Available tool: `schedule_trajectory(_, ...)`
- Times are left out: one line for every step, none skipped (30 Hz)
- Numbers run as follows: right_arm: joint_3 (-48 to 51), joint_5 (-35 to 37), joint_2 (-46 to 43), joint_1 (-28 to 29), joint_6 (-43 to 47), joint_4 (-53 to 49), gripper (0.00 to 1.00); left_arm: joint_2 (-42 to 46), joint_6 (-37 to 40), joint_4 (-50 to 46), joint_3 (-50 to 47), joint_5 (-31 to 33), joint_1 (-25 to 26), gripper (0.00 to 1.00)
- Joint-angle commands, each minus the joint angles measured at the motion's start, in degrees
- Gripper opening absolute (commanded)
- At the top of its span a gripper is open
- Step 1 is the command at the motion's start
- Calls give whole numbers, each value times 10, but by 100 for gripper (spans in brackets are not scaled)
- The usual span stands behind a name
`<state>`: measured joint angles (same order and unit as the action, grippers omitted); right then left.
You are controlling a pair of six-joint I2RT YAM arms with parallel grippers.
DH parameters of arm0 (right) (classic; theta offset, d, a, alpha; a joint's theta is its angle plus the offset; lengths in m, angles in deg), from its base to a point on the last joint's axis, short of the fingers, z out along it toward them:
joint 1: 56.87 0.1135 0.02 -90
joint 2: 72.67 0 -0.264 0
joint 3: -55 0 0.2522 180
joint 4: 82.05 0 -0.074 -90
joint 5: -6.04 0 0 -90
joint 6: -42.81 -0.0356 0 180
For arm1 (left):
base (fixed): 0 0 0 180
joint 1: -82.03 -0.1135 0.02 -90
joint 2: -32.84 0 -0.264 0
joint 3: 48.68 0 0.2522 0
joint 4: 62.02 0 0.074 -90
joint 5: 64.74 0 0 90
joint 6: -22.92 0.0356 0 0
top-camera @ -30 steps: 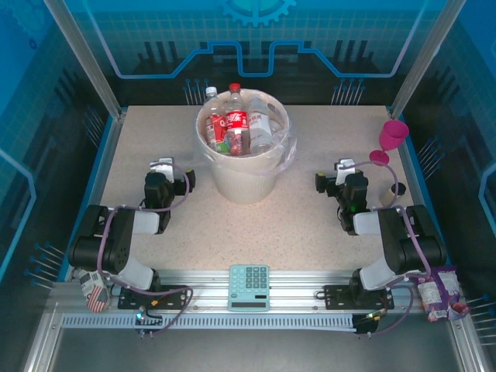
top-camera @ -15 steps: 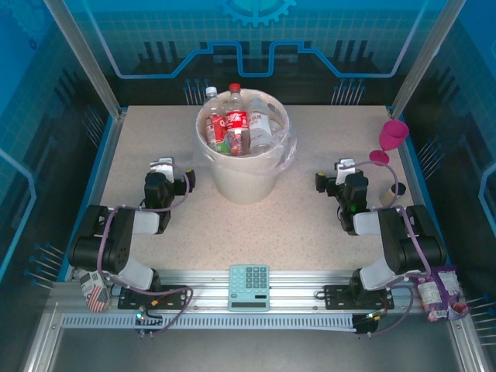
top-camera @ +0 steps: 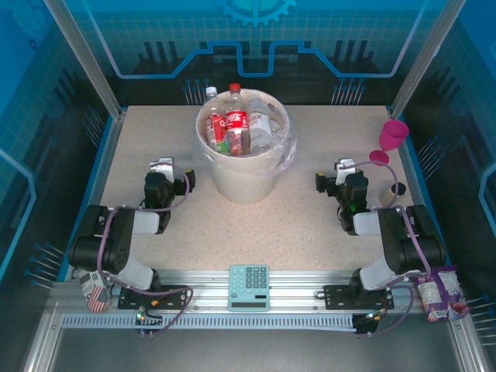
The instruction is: Put the plastic bottles in the bin
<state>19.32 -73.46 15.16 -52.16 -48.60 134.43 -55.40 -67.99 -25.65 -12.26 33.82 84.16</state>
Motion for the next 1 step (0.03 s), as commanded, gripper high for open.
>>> schedule_trajectory(0,13,5,1,8,26,100,-5,9,27,-8,2,-6,99)
